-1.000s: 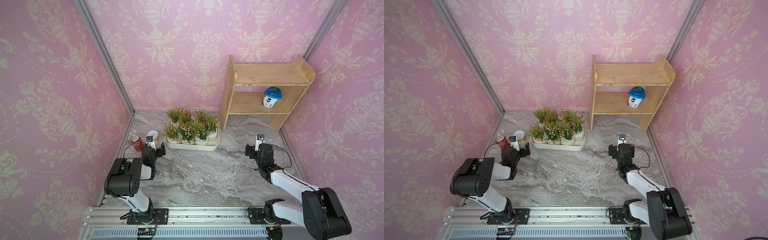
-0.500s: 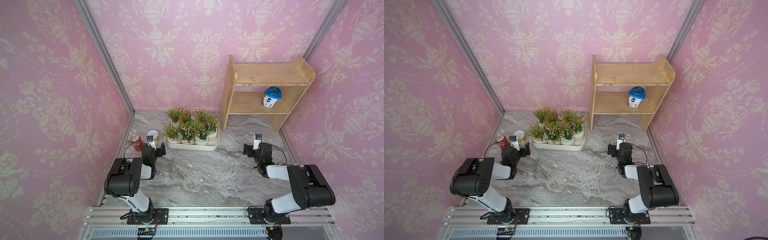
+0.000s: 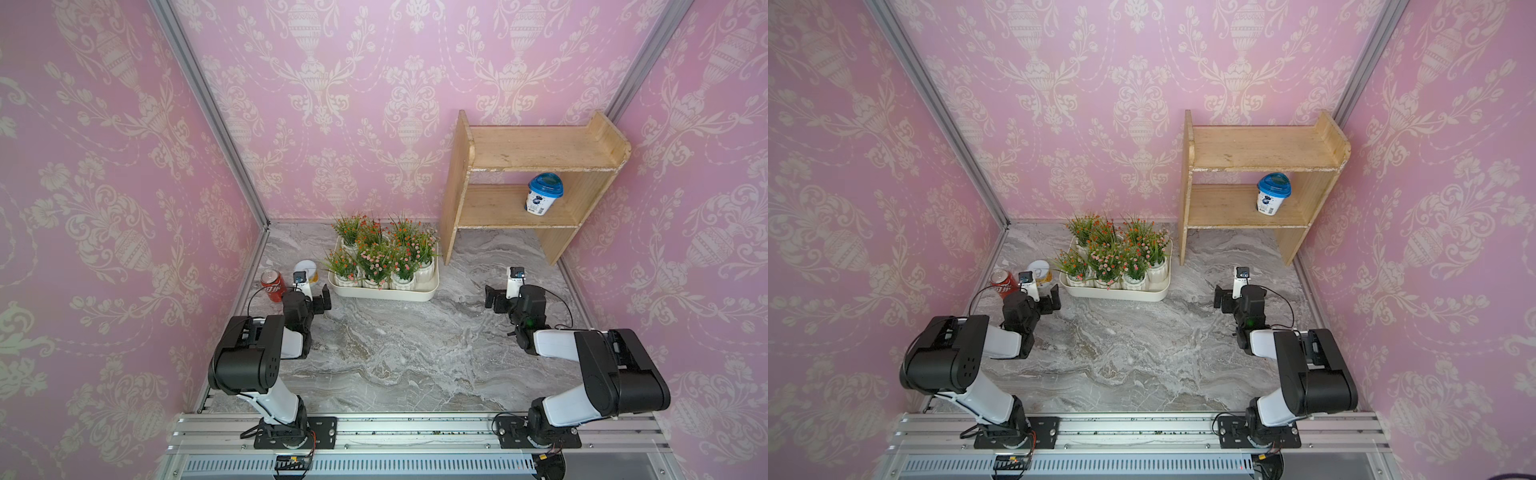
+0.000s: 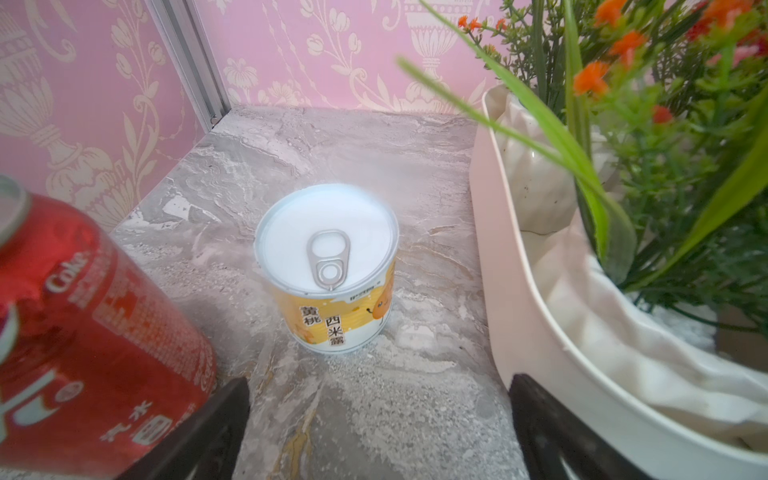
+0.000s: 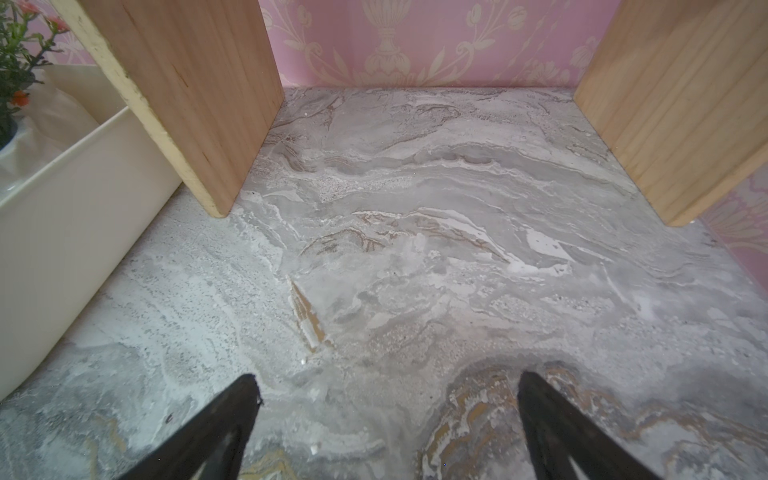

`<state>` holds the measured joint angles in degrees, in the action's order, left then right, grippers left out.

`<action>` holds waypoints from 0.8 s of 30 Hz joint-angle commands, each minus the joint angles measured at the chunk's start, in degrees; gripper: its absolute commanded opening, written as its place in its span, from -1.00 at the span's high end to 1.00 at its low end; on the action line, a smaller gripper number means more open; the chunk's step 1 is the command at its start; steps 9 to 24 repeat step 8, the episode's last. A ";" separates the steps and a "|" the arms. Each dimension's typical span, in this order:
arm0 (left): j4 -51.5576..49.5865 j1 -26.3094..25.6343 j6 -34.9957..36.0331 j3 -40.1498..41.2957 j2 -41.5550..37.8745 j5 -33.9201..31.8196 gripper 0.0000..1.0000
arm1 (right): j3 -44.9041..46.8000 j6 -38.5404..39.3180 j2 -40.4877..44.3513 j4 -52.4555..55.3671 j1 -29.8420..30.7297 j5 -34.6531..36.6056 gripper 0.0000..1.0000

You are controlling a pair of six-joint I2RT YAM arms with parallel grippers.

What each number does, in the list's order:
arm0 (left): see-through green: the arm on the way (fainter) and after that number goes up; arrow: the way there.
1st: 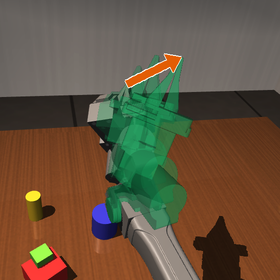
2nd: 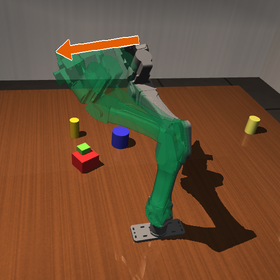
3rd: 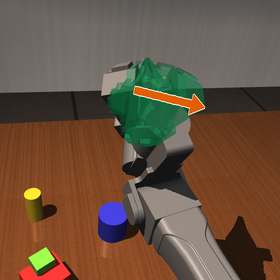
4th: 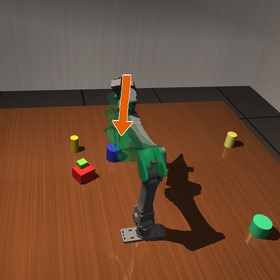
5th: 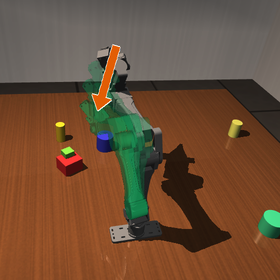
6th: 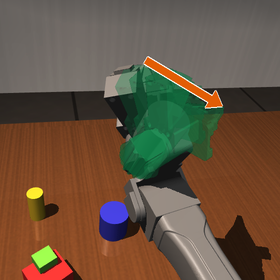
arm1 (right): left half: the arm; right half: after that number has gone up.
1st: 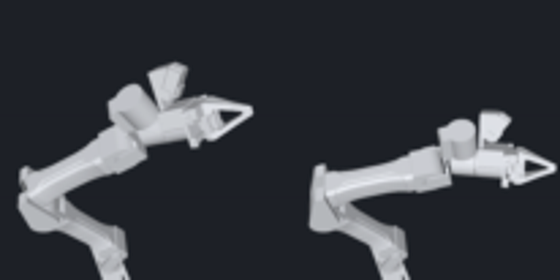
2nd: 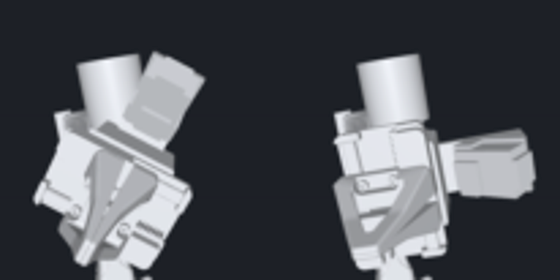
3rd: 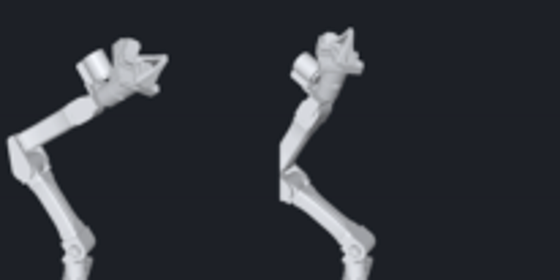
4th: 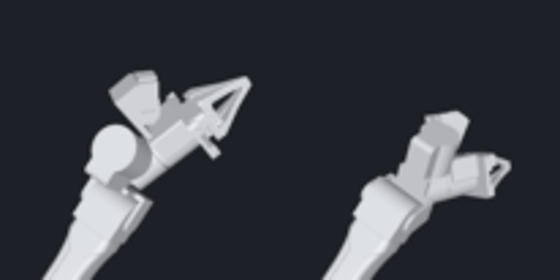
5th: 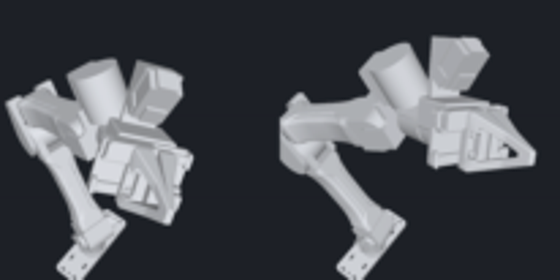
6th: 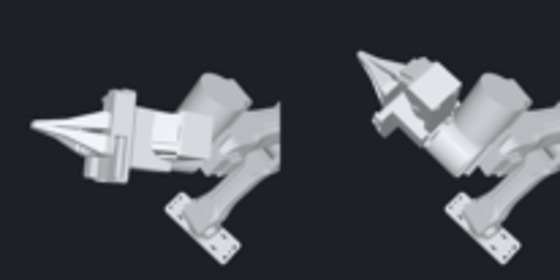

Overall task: Put the potted gypsophila into the storage box
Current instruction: Reset both arms

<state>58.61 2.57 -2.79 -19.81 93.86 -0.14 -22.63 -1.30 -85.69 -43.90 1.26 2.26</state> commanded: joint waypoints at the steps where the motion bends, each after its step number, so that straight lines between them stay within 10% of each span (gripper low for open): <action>1: -1.22 0.55 1.47 -0.67 -0.26 1.43 -0.99 | -0.33 -0.60 -0.25 -1.29 -0.10 -0.97 -0.99; 24: -1.22 0.59 1.47 -0.75 -0.26 1.37 -0.98 | -0.33 -0.56 -0.22 -1.28 -0.11 -0.94 -0.99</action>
